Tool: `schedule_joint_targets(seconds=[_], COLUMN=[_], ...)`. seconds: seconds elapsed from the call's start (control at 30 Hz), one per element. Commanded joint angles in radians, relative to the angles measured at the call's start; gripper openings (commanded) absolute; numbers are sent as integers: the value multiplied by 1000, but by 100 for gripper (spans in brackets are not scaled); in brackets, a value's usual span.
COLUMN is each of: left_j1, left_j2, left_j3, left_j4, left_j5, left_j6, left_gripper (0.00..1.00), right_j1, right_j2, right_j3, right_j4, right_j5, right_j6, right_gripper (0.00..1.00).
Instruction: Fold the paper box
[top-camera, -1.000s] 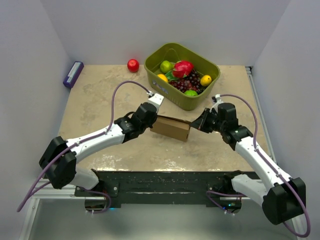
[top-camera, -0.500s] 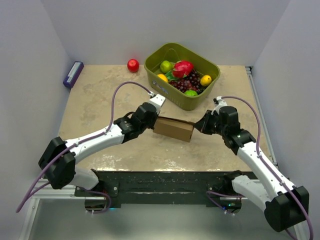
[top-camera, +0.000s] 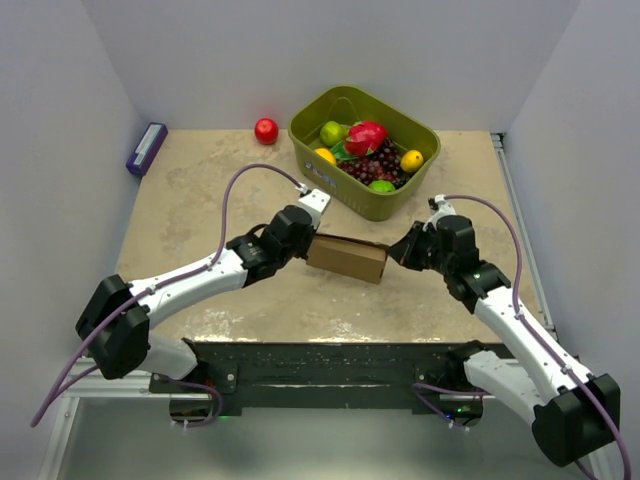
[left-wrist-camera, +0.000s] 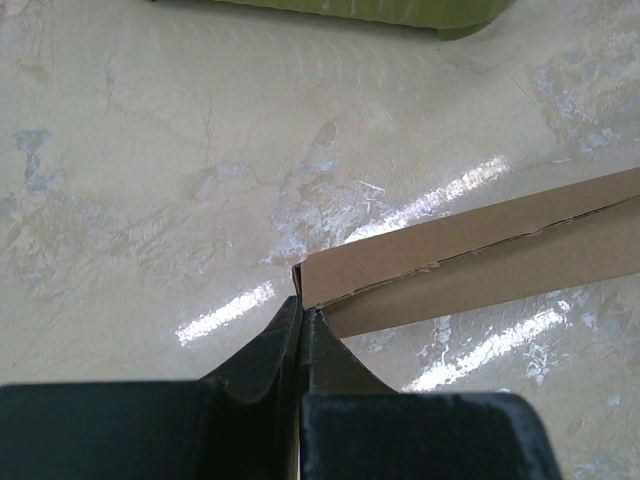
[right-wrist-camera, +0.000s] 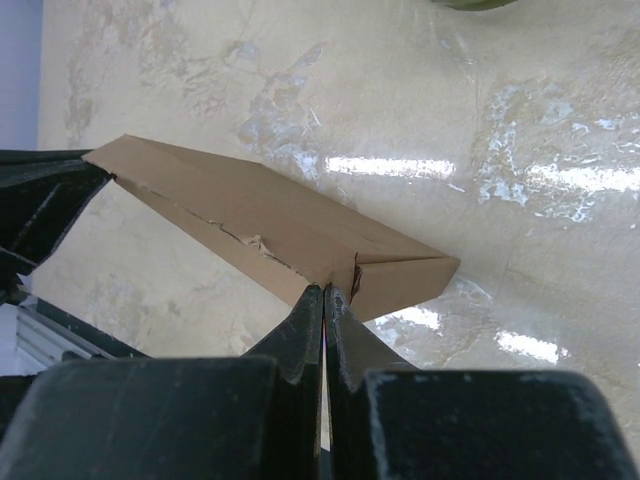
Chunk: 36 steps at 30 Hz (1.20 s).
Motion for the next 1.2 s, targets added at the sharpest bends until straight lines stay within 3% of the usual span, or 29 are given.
schedule_joint_targets(seconds=[0.0, 0.7, 1.17], left_j1=[-2, -50, -53], left_j2=[48, 82, 88], left_j3=[-61, -66, -52], left_j4=[-207, -231, -228], left_j5=[-10, -90, -81], left_j6=[9, 17, 14], left_gripper=[0, 0, 0], right_j1=[1, -32, -36], right_j2=[8, 0, -41], right_j3=[30, 41, -12], right_j4=[30, 68, 15], right_j5=[12, 45, 43], right_j6=[81, 155, 101], right_gripper=[0, 0, 0])
